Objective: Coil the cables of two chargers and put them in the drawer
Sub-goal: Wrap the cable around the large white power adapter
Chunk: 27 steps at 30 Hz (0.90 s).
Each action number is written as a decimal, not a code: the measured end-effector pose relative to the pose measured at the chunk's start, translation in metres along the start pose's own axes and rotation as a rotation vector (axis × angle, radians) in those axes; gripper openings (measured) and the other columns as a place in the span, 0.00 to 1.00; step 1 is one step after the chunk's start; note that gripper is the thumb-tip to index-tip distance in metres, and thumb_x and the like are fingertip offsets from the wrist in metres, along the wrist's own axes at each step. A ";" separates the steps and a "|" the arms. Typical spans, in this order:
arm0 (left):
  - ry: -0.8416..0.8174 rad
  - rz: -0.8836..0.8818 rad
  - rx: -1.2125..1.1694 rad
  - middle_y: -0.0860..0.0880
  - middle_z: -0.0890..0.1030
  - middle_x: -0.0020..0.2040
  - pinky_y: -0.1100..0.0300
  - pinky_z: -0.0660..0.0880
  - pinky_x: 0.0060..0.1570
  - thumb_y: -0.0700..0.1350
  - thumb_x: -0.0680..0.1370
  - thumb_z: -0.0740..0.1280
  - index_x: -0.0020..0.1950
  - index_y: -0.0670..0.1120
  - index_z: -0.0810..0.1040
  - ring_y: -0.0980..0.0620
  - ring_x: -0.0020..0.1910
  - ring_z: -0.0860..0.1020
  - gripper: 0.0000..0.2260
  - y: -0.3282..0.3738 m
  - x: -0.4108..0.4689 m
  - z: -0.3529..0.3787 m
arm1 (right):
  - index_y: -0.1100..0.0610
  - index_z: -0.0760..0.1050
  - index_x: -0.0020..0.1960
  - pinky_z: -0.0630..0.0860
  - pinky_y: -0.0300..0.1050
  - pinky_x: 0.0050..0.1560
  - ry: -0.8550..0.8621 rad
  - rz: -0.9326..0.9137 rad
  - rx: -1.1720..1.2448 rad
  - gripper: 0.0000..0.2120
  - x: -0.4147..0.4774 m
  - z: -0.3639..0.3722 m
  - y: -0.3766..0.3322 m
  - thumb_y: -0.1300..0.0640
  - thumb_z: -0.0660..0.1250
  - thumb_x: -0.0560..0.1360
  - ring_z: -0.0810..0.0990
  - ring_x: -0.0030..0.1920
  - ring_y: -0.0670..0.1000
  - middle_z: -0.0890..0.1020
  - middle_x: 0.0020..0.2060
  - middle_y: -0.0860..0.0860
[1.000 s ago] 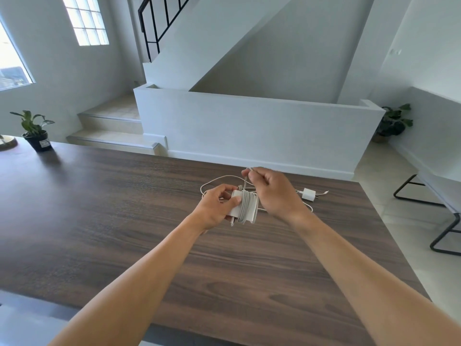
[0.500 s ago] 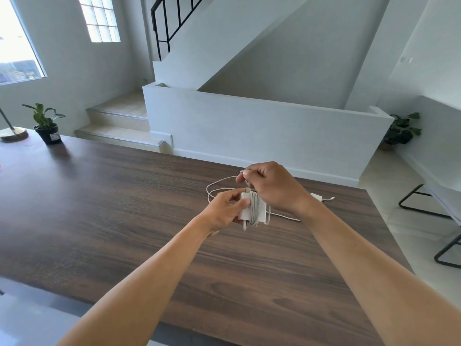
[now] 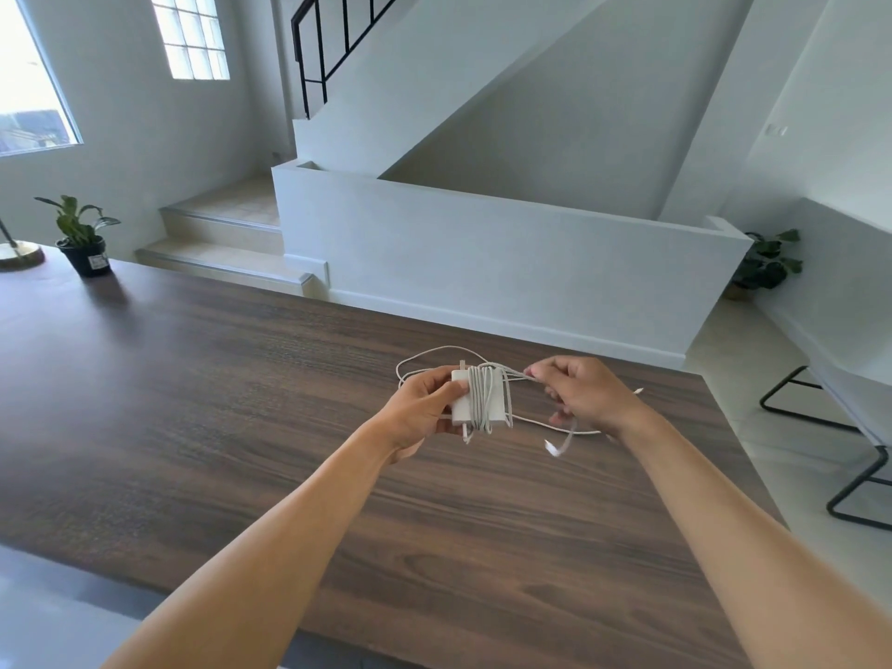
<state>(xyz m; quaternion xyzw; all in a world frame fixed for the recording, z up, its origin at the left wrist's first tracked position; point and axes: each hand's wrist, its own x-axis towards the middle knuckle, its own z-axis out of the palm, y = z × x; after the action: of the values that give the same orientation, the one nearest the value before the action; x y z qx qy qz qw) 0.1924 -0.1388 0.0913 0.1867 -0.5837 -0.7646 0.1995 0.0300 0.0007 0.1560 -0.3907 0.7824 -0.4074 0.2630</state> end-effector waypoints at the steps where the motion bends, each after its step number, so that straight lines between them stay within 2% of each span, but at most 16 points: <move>1: -0.012 -0.005 0.002 0.45 0.82 0.47 0.55 0.80 0.39 0.41 0.81 0.62 0.62 0.41 0.76 0.50 0.41 0.82 0.12 0.000 0.000 0.000 | 0.58 0.81 0.48 0.78 0.51 0.42 0.037 0.007 -0.030 0.15 0.002 0.000 0.006 0.49 0.61 0.80 0.69 0.23 0.45 0.67 0.26 0.47; 4: -0.047 -0.020 -0.005 0.45 0.82 0.48 0.55 0.80 0.38 0.42 0.81 0.62 0.64 0.41 0.76 0.51 0.41 0.82 0.12 -0.001 -0.002 -0.003 | 0.59 0.79 0.43 0.79 0.56 0.47 0.194 0.074 0.015 0.18 0.014 -0.002 0.020 0.46 0.61 0.80 0.72 0.18 0.43 0.71 0.28 0.45; 6: -0.062 -0.022 -0.016 0.46 0.82 0.48 0.57 0.79 0.38 0.42 0.81 0.61 0.64 0.41 0.76 0.52 0.41 0.81 0.13 -0.001 -0.004 -0.004 | 0.59 0.79 0.45 0.80 0.53 0.41 0.247 0.117 -0.022 0.17 0.017 -0.006 0.029 0.48 0.60 0.81 0.74 0.20 0.46 0.71 0.28 0.45; 8: -0.067 -0.017 -0.033 0.46 0.81 0.47 0.57 0.78 0.37 0.42 0.81 0.61 0.65 0.39 0.75 0.51 0.40 0.81 0.14 0.002 -0.004 -0.006 | 0.56 0.80 0.43 0.72 0.43 0.33 0.192 0.155 -0.225 0.17 0.014 -0.006 0.045 0.50 0.58 0.81 0.76 0.26 0.50 0.76 0.29 0.49; 10: -0.069 -0.009 -0.042 0.44 0.81 0.48 0.56 0.79 0.37 0.42 0.81 0.61 0.65 0.39 0.75 0.49 0.42 0.81 0.14 0.009 -0.003 -0.007 | 0.56 0.81 0.42 0.68 0.41 0.32 0.048 0.208 -0.357 0.17 0.009 0.000 0.064 0.51 0.58 0.81 0.75 0.28 0.49 0.78 0.30 0.51; 12: -0.069 0.001 -0.047 0.44 0.82 0.48 0.55 0.80 0.38 0.42 0.81 0.62 0.64 0.39 0.75 0.48 0.43 0.81 0.14 0.018 -0.002 -0.008 | 0.57 0.81 0.40 0.70 0.41 0.34 -0.046 0.268 -0.330 0.16 0.006 0.008 0.079 0.53 0.59 0.81 0.75 0.28 0.49 0.77 0.27 0.48; 14: -0.072 0.005 -0.074 0.45 0.82 0.46 0.56 0.80 0.37 0.42 0.81 0.62 0.63 0.39 0.76 0.50 0.41 0.81 0.13 0.024 -0.001 -0.008 | 0.56 0.79 0.38 0.71 0.41 0.38 -0.076 0.298 -0.282 0.17 0.005 0.016 0.083 0.54 0.59 0.81 0.77 0.31 0.51 0.77 0.29 0.47; 15: -0.077 0.004 -0.090 0.45 0.82 0.46 0.56 0.79 0.36 0.42 0.81 0.62 0.63 0.39 0.76 0.50 0.40 0.81 0.13 0.026 -0.001 -0.008 | 0.55 0.80 0.40 0.71 0.42 0.41 -0.091 0.283 -0.289 0.17 0.006 0.019 0.081 0.53 0.57 0.81 0.78 0.36 0.51 0.79 0.32 0.47; 17: -0.074 0.000 -0.104 0.45 0.82 0.46 0.57 0.79 0.35 0.42 0.80 0.62 0.63 0.39 0.76 0.50 0.40 0.82 0.13 0.027 -0.001 -0.007 | 0.55 0.80 0.53 0.71 0.43 0.55 -0.064 0.187 -0.249 0.20 0.005 0.025 0.069 0.47 0.52 0.82 0.78 0.52 0.50 0.80 0.47 0.47; 18: -0.067 -0.002 -0.102 0.45 0.82 0.46 0.57 0.79 0.35 0.42 0.80 0.62 0.62 0.40 0.77 0.50 0.40 0.82 0.12 0.027 -0.001 -0.007 | 0.54 0.78 0.60 0.70 0.46 0.62 -0.038 0.122 -0.117 0.22 0.003 0.028 0.057 0.44 0.50 0.82 0.77 0.58 0.49 0.80 0.55 0.47; 19: -0.059 -0.004 -0.096 0.46 0.83 0.46 0.57 0.79 0.35 0.42 0.80 0.63 0.62 0.41 0.77 0.50 0.40 0.82 0.12 0.026 0.000 -0.007 | 0.54 0.76 0.62 0.70 0.49 0.66 -0.020 0.056 0.066 0.24 0.001 0.032 0.045 0.41 0.49 0.82 0.77 0.61 0.48 0.79 0.59 0.48; 21: -0.047 0.005 -0.061 0.45 0.83 0.47 0.56 0.79 0.37 0.42 0.80 0.63 0.61 0.41 0.78 0.50 0.42 0.82 0.11 0.024 0.001 -0.006 | 0.52 0.74 0.63 0.75 0.50 0.62 -0.014 -0.055 0.294 0.26 -0.007 0.041 0.018 0.36 0.51 0.78 0.79 0.58 0.48 0.80 0.57 0.50; 23: -0.025 0.030 0.003 0.45 0.83 0.48 0.55 0.80 0.38 0.42 0.81 0.63 0.61 0.41 0.77 0.49 0.44 0.82 0.11 0.024 0.002 -0.006 | 0.52 0.70 0.65 0.79 0.44 0.53 -0.021 -0.121 0.286 0.25 -0.011 0.053 -0.002 0.37 0.54 0.77 0.81 0.52 0.47 0.80 0.55 0.47; 24: -0.008 0.041 0.039 0.45 0.83 0.49 0.54 0.80 0.39 0.42 0.81 0.63 0.61 0.41 0.77 0.49 0.45 0.82 0.11 0.024 0.002 -0.006 | 0.52 0.68 0.66 0.80 0.44 0.49 -0.008 -0.126 0.259 0.23 -0.011 0.059 -0.007 0.39 0.58 0.77 0.83 0.49 0.49 0.81 0.54 0.48; 26: 0.023 0.057 0.088 0.45 0.82 0.50 0.53 0.80 0.41 0.42 0.81 0.63 0.61 0.42 0.77 0.48 0.46 0.82 0.10 0.027 0.003 -0.007 | 0.52 0.67 0.68 0.83 0.52 0.43 0.050 -0.111 0.224 0.21 -0.008 0.069 -0.012 0.44 0.62 0.78 0.85 0.42 0.56 0.82 0.52 0.53; 27: 0.035 0.066 0.117 0.44 0.82 0.50 0.54 0.81 0.42 0.42 0.81 0.63 0.61 0.43 0.77 0.49 0.47 0.81 0.10 0.030 0.002 -0.007 | 0.52 0.67 0.68 0.83 0.52 0.38 0.068 -0.098 0.240 0.20 -0.006 0.070 -0.011 0.46 0.61 0.79 0.86 0.39 0.56 0.83 0.51 0.55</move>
<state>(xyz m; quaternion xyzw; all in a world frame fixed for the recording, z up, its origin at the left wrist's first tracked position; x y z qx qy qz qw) 0.1963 -0.1526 0.1181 0.1921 -0.6295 -0.7189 0.2238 0.0888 -0.0283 0.1294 -0.3804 0.7164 -0.5234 0.2610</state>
